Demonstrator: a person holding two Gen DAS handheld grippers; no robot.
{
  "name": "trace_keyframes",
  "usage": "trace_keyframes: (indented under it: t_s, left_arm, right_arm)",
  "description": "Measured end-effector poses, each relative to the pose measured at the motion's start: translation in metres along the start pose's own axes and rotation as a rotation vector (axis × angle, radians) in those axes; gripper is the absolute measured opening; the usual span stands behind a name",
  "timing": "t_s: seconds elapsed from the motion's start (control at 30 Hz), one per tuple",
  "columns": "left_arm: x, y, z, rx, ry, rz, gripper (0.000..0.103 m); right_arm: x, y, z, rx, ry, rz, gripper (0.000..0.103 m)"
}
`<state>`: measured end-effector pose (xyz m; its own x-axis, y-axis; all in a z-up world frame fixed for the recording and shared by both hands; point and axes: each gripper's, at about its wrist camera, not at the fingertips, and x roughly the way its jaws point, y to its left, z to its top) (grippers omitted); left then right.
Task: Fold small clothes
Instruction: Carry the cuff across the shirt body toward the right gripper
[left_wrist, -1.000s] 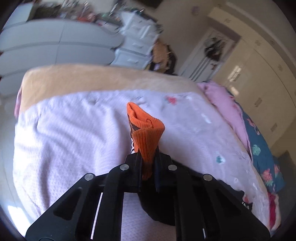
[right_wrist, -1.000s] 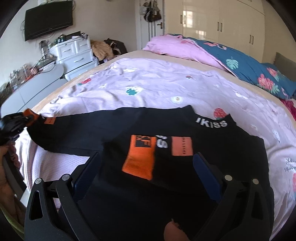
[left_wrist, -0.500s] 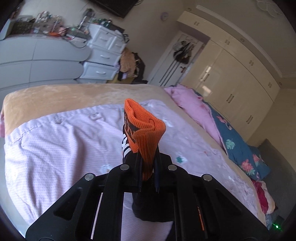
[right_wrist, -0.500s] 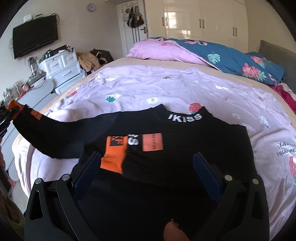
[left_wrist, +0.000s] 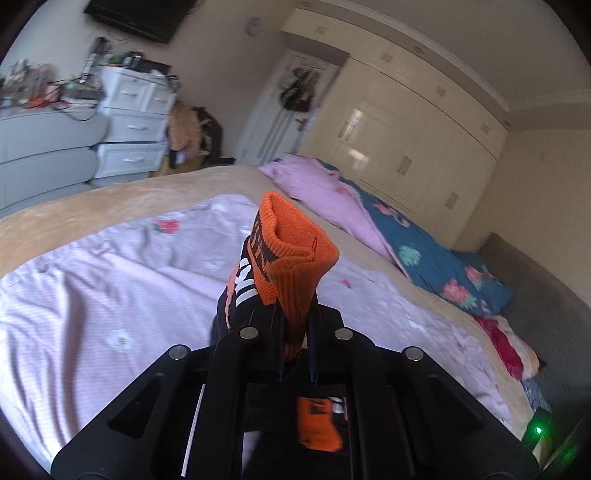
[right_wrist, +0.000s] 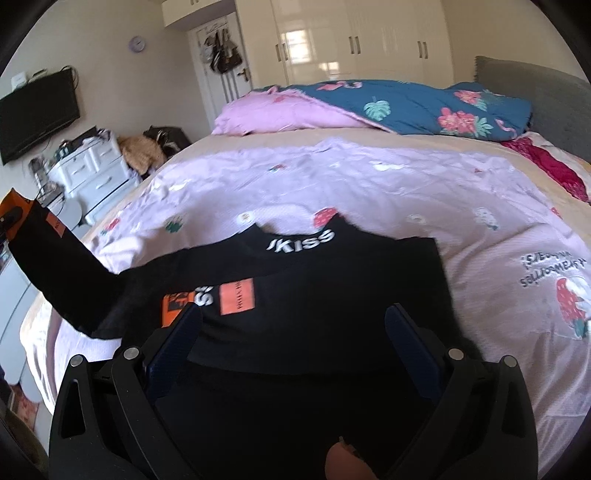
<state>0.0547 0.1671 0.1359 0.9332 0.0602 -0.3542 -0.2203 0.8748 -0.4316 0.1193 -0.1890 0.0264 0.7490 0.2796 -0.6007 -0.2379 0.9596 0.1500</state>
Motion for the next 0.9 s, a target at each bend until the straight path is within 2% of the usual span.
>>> trace_keyframes:
  t_s: [0.37, 0.67, 0.9]
  left_arm:
    - [0.019, -0.08, -0.029, 0.144, 0.089, -0.145, 0.003]
    - [0.055, -0.123, -0.083, 0.236, 0.279, -0.264, 0.003]
    - [0.084, -0.132, -0.134, 0.299, 0.441, -0.302, 0.003]
  right_arm:
    - [-0.025, -0.062, 0.01, 0.123, -0.059, -0.088, 0.099]
    - [-0.038, -0.107, 0.013, 0.235, -0.086, -0.139, 0.099]
    - [-0.039, -0.126, 0.01, 0.286, -0.08, -0.173, 0.099]
